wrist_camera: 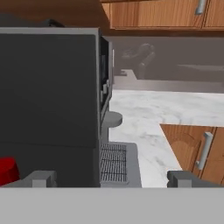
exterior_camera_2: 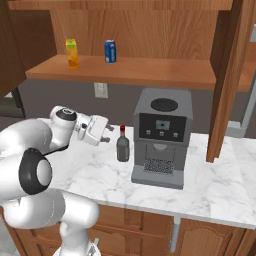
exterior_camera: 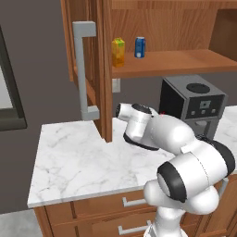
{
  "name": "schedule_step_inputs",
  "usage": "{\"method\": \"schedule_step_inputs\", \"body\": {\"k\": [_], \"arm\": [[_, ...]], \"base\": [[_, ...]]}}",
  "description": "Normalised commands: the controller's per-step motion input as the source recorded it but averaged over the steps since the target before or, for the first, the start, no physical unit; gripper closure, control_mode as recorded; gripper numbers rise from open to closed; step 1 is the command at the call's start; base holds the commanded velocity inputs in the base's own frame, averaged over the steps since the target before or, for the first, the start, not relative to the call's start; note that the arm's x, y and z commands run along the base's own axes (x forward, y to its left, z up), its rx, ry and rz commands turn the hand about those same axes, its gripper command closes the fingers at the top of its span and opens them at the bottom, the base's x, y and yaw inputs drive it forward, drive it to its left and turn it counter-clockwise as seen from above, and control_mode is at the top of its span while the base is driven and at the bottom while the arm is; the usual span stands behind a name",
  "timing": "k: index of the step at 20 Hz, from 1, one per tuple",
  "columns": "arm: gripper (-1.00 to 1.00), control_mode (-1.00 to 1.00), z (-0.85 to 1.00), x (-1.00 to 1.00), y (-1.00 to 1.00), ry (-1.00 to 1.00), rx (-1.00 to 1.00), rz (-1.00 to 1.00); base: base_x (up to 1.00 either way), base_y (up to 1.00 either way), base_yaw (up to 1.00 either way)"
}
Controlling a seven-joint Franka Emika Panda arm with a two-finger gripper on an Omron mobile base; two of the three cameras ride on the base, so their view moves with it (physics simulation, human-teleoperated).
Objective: Sort all alcoholic drinks to one cabinet, and non-alcoholic drinks to the other.
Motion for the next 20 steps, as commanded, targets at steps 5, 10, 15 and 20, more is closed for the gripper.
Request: {"method": "schedule_step_inputs", "body": {"k": [5,10,15,20], "arm": [[-1.0,-1.0,-0.06,0.19,-0.01,0.01,0.0,0.0],[-1.0,-1.0,-0.01,0.06,-0.08,0.0,0.0,0.0],[-1.0,-1.0,-0.05,0.15,-0.1,0.01,0.0,0.0],[-1.0,-1.0,-0.07,0.12,-0.1,0.01,0.0,0.0]], "base": [[0.0,0.0,0.0],[0.0,0.0,0.0],[0.0,0.0,0.0],[0.0,0.0,0.0]]}}
